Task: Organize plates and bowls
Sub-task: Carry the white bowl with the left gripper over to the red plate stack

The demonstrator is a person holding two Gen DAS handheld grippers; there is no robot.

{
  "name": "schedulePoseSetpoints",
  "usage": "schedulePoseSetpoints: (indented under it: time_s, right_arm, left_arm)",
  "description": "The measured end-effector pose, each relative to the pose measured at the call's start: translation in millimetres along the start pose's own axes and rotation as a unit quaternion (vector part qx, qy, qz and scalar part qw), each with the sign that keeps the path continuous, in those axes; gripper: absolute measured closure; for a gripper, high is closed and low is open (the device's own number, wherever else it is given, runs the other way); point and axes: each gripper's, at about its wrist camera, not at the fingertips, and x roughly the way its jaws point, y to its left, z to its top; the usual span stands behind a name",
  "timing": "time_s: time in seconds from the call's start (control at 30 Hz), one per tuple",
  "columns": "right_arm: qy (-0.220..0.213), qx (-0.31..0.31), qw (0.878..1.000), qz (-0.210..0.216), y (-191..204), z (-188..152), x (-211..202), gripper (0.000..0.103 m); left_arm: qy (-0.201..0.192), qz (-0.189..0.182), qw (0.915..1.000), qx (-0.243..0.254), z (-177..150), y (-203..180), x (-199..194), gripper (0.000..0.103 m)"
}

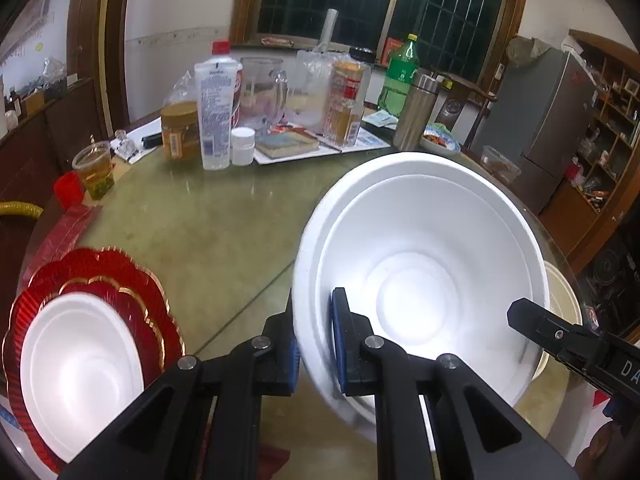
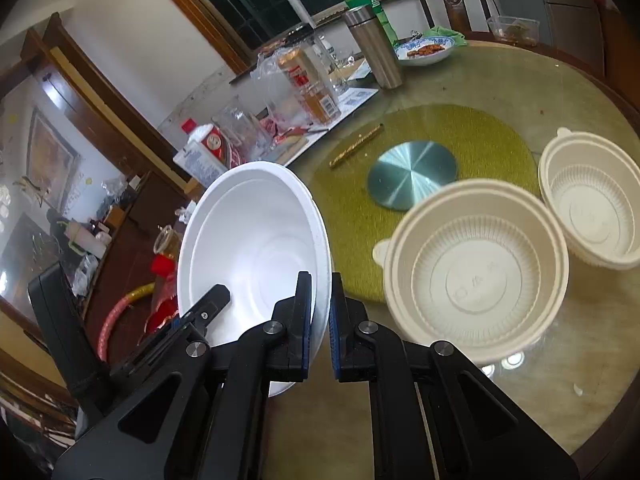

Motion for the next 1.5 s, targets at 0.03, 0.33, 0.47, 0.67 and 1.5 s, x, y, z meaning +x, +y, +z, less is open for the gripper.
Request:
schedulePoseSetpoints:
  time_s: [0.03, 0.33, 0.47, 0.67, 1.5]
  right_arm:
    - [0.001, 0.000, 1.000, 0.000, -0.1, -2.9, 0.2, 0.096]
    - [0.003, 0.003, 1.000, 0.004, -0.5, -24.5, -0.4, 0.096]
    - [0.001, -0.005, 1.000, -0.003, 3.8, -33.7, -2.2, 0.096]
    - [-0.002, -0.020, 0.999, -0.028, 7.1, -45.7, -3.1, 0.095]
    - [-0.013, -0.044, 0.998, -0.049, 14.9, -64.5, -12.6, 0.095]
  left_arm:
    - [0.002, 0.000, 1.0000, 0.000, -2.4, 0.9, -0.5, 0.091]
    - [0.005, 0.003, 1.0000, 0.005, -19.6, 7.8, -8.7, 0.091]
    - [0.006, 0.005, 0.9999, 0.008, -26.1, 10.3, -11.1, 0.091]
    - [0.010, 0.005, 0.9998, 0.016, -35.6, 11.3, -11.1, 0.091]
    - [0.009, 0.005, 0.9995, 0.028, -48.7, 13.7, -19.2, 0.091]
